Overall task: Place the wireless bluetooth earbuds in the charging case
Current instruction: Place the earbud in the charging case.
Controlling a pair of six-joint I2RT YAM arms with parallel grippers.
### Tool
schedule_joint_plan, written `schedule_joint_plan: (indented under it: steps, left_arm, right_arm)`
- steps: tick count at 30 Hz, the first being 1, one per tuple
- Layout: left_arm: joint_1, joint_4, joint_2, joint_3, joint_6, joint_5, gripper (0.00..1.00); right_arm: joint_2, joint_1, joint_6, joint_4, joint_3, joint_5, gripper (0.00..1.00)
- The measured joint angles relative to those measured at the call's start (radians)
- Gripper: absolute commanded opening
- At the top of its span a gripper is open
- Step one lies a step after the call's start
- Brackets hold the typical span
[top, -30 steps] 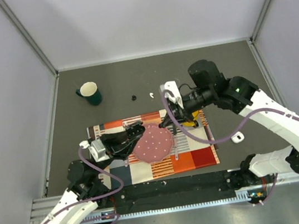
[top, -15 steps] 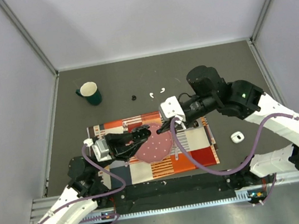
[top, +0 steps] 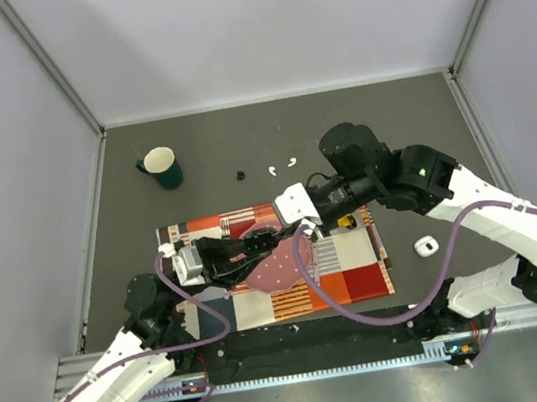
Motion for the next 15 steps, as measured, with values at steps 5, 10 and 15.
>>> schedule_joint_plan:
  steps: [5,10,15]
  left_arm:
    - [0.000,0.000,0.000,0.001,0.000,0.000,0.00]
    - [0.000,0.008,0.002,0.001,-0.003,0.000,0.00]
    - [0.000,0.005,0.010,0.001,-0.010,0.000,0.00]
  right_arm:
    - [0.007,0.013,-0.008,0.000,0.012,0.000,0.00]
    - [0.021,0.031,-0.015,-0.002,0.012,0.000,0.00]
    - [0.040,0.032,-0.014,0.003,0.012,0.013,0.00]
